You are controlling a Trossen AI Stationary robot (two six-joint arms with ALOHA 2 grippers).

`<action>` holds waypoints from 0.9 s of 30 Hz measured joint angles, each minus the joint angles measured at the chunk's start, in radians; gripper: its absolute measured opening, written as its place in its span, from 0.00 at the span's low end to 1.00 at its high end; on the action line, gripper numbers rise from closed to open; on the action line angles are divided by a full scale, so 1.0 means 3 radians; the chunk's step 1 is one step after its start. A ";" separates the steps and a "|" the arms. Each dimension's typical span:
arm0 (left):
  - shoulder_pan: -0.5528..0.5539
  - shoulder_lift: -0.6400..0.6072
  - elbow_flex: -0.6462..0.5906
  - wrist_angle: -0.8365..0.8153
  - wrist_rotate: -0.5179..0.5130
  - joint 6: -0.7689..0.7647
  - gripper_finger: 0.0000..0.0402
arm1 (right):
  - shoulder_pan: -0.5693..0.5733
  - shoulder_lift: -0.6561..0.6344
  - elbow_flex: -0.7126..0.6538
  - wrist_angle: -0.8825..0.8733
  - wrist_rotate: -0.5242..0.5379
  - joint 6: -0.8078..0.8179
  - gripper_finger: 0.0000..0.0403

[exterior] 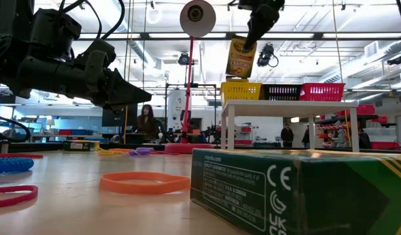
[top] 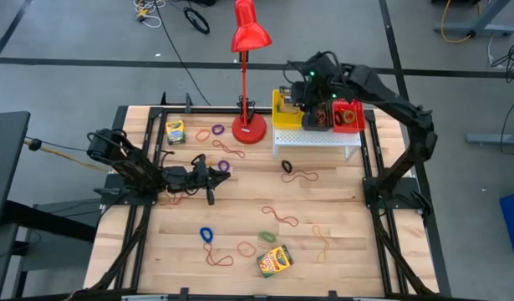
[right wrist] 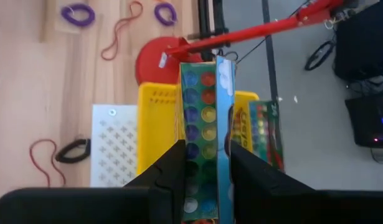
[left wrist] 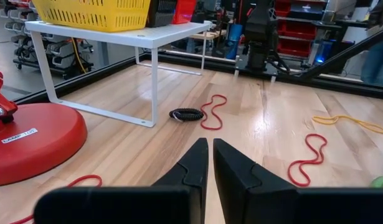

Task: Pick & Place Office Desk Supplies
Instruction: Put the crayon box into the yellow bin on the shelf

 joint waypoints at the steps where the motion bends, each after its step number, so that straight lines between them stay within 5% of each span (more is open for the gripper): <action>1: 0.0000 0.0000 0.0000 0.0000 0.0000 0.0000 0.08 | -0.0021 0.0000 -0.0001 -0.0013 -0.0004 -0.0028 0.24; 27: 0.0000 0.0000 0.0000 -0.0001 0.0000 0.0000 0.08 | -0.0183 0.0057 -0.0138 0.0083 0.0006 -0.0362 0.24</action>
